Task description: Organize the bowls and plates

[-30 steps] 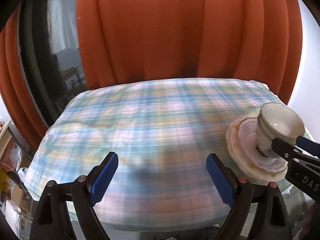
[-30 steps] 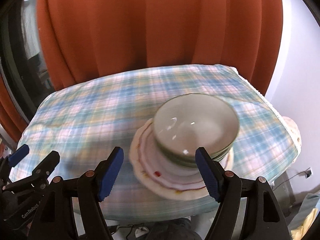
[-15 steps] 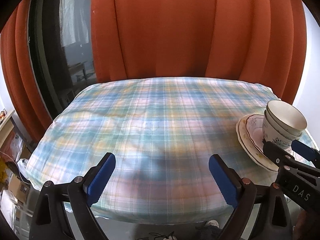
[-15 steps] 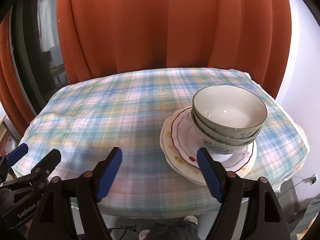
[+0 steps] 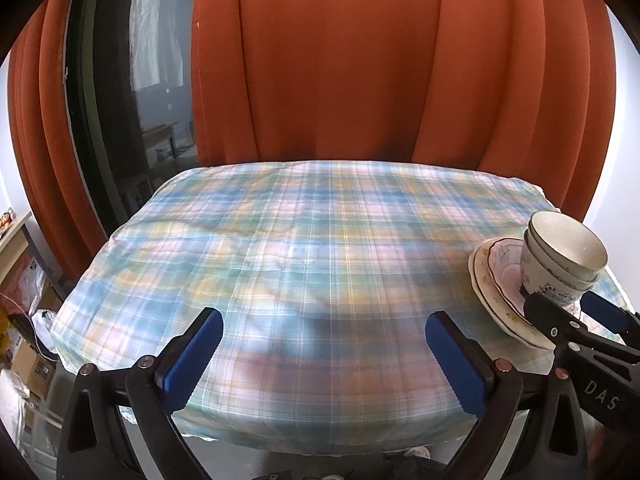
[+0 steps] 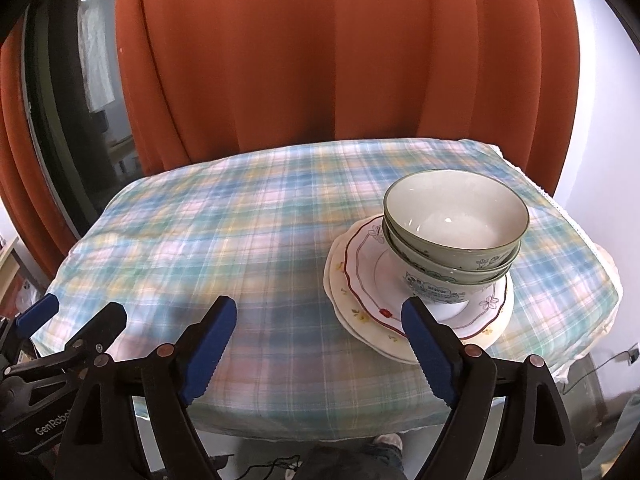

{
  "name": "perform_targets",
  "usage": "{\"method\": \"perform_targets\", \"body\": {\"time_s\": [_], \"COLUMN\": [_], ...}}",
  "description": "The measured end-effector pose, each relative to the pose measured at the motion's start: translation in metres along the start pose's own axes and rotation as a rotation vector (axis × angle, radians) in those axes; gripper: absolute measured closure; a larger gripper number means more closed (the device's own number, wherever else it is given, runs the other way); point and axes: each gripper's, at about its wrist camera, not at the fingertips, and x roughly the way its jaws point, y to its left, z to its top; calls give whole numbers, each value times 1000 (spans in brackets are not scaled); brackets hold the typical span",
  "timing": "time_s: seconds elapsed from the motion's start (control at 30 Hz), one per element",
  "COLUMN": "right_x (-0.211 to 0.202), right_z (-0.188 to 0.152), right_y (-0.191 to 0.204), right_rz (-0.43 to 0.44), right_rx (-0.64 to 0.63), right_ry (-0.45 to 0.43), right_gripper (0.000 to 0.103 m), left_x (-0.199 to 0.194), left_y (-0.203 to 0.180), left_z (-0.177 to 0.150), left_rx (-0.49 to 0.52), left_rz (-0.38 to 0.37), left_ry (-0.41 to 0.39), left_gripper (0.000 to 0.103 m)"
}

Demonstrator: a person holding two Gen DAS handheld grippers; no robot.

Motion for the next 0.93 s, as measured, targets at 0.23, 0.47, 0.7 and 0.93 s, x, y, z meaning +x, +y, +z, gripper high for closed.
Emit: {"method": "perform_targets", "body": {"time_s": [0.23, 0.47, 0.7, 0.93], "right_x": [-5, -6, -6, -6], "right_z": [-1, 1, 2, 3], "right_y": [2, -1, -1, -6], "right_rz": [-30, -28, -39, -42], "right_rx": [-11, -8, -6, 20], "right_ry": [-7, -21, -26, -34], "right_gripper": [10, 8, 8, 8], "left_x": [-2, -1, 2, 5], "left_y": [0, 0, -2, -6], "left_z": [0, 1, 4, 7], "left_rx": [-8, -10, -12, 3], "left_rz": [-7, -13, -15, -37], "left_ry": [-7, -9, -6, -10], "left_gripper": [0, 0, 0, 0]}}
